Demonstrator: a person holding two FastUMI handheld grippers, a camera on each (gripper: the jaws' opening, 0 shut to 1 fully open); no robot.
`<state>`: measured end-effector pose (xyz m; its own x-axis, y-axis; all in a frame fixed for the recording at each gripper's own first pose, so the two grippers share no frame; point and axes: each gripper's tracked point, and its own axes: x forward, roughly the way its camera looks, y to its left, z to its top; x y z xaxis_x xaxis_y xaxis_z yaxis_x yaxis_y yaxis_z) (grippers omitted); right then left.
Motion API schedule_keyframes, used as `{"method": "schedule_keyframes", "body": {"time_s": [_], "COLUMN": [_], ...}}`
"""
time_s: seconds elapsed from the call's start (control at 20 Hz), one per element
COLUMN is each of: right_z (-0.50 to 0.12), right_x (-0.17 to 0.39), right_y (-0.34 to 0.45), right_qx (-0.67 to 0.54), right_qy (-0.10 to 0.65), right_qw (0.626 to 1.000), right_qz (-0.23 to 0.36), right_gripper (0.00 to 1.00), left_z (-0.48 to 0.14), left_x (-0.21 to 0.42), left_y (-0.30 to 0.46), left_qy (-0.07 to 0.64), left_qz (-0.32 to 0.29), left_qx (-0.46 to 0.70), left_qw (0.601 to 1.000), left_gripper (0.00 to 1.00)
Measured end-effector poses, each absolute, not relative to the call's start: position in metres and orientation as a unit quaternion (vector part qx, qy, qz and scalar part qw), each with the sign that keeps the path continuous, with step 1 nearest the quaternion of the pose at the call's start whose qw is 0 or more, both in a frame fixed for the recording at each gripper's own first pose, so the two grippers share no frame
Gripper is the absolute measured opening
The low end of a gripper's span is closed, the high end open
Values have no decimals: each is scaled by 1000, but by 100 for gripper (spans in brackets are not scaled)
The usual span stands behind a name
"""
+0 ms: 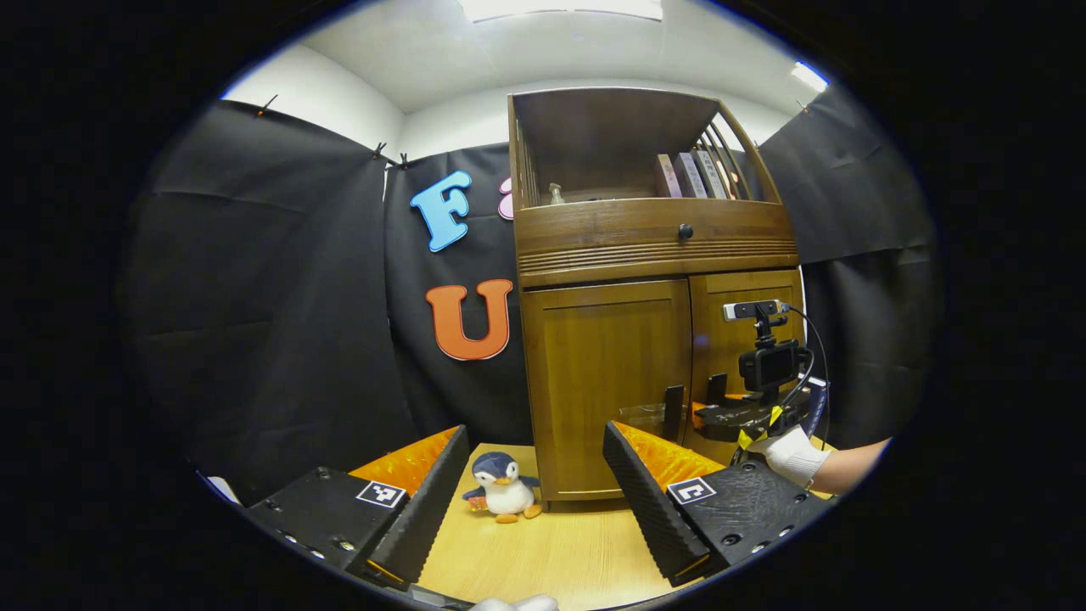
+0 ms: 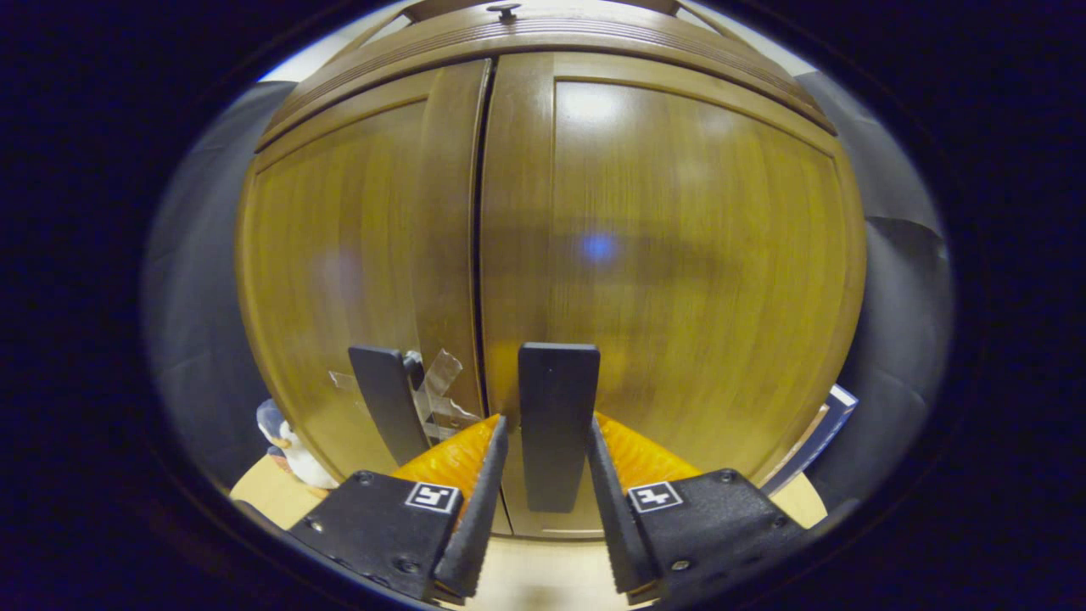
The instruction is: Open the right door of the double-door shoe cabinet with the right hand, and open the left door with the left hand.
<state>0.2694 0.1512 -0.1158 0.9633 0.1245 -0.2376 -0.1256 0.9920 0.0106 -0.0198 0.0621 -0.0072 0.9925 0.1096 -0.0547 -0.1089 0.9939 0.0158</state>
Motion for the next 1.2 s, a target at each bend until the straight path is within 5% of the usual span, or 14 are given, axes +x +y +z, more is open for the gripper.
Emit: {"method": "schedule_keyframes", "body": {"time_s": [0.3, 1.2], "right_z": [-117, -122], "right_x": [265, 190], "right_y": [148, 120], "right_qx": [-3, -19], "right_qy": [133, 130], "right_qw": [989, 986], "right_qz": [67, 100], "right_gripper": [33, 30], "left_z": [-8, -2], "left_x": [-21, -43], "left_y": [67, 52], "left_qy": [30, 16], "left_qz": [62, 44], "left_qx": [3, -11], "left_qw": [998, 999], "left_gripper": [96, 96]}}
